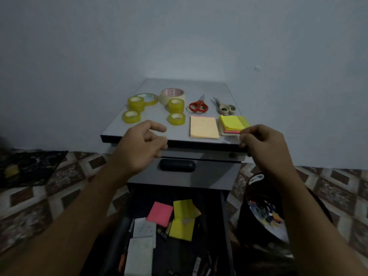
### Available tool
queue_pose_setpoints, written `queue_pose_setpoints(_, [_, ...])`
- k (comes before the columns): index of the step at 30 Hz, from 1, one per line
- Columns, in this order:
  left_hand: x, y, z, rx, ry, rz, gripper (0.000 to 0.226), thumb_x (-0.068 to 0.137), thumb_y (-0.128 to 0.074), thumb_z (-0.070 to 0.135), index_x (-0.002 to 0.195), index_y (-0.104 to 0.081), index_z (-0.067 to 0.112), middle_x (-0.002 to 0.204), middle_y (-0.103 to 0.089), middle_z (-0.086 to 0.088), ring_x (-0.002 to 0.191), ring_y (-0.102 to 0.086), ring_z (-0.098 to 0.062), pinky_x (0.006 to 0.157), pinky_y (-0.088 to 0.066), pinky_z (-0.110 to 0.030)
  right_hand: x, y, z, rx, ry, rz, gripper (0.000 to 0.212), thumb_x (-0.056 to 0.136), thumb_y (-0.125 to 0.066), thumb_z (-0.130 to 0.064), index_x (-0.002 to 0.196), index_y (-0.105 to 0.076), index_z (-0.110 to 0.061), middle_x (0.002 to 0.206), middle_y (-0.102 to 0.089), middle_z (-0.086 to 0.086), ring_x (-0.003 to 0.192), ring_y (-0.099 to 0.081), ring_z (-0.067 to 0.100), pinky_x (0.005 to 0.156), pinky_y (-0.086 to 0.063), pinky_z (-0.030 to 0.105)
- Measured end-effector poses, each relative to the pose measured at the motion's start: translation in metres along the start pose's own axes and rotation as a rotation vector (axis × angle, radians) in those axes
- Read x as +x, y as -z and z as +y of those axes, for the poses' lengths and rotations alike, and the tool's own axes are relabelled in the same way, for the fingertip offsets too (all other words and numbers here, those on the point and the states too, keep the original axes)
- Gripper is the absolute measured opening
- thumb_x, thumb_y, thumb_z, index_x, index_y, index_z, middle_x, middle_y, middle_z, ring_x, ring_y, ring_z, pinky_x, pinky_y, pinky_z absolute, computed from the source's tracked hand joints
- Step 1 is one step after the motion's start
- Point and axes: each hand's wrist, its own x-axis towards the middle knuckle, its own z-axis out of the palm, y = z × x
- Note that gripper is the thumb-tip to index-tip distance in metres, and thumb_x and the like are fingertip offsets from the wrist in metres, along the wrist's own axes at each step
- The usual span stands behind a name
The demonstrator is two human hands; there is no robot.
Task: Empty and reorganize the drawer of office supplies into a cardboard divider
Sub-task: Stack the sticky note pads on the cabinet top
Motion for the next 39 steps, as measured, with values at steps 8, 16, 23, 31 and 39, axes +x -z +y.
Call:
queue_pose_setpoints(8, [-0.056,-0.010,-0.119,0.090,0.407,-0.204,0.017,0.097,-0.059,0.012,0.112,-0.063,0.016,0.085,-0.072,-0.008,0.059,-0.064,-0.005,0.052,-0.049,-0.019,-0.082,-0.093,0.076,-0.071,-0.314,-0.437,0.013,0.087,-0.064,-0.019,0.077,-0.070,-0.013,0.074,-0.071,0.002,0.067,-0.063,0.011,0.064,-0.049,0.032])
queue_pose_setpoints(16, [-0.037,-0.049,-0.213,0.268,0.593,-0.319,0.035,0.092,-0.058,0.016,0.127,-0.056,0.018,0.089,-0.063,-0.003,0.070,-0.058,-0.016,0.060,-0.046,-0.026,-0.109,-0.156,0.167,-0.272,-0.605,-0.515,0.044,0.084,-0.072,-0.037,0.119,-0.060,-0.013,0.108,-0.064,0.004,0.105,-0.061,0.027,0.076,-0.042,0.028])
queue_pose_setpoints(23, [-0.034,-0.076,-0.252,0.350,0.556,-0.270,0.049,0.090,-0.063,0.022,0.138,-0.049,0.024,0.110,-0.062,0.002,0.101,-0.060,-0.020,0.088,-0.050,-0.031,-0.108,-0.190,0.191,-0.417,-0.518,-0.403,0.059,0.085,-0.066,-0.048,0.135,-0.047,-0.024,0.128,-0.052,0.017,0.123,-0.041,0.038,0.098,-0.037,0.039])
queue_pose_setpoints(31, [-0.030,-0.095,-0.265,0.529,0.608,-0.178,0.064,0.088,-0.067,0.019,0.143,-0.037,0.027,0.128,-0.055,-0.009,0.114,-0.057,-0.028,0.087,-0.048,-0.035,-0.096,-0.218,0.189,-0.583,-0.540,-0.468,0.082,0.081,-0.074,-0.041,0.148,-0.029,-0.027,0.140,-0.036,0.020,0.129,-0.034,0.041,0.103,-0.039,0.049])
queue_pose_setpoints(39, [-0.027,-0.083,-0.271,0.295,0.645,-0.141,0.059,0.082,-0.065,-0.001,0.134,-0.047,0.021,0.101,-0.061,0.004,0.093,-0.060,-0.017,0.080,-0.044,-0.025,-0.073,-0.200,0.197,-0.341,-0.586,-0.492,0.059,0.081,-0.061,-0.002,0.137,-0.046,-0.016,0.132,-0.057,0.013,0.120,-0.055,0.033,0.086,-0.044,0.024])
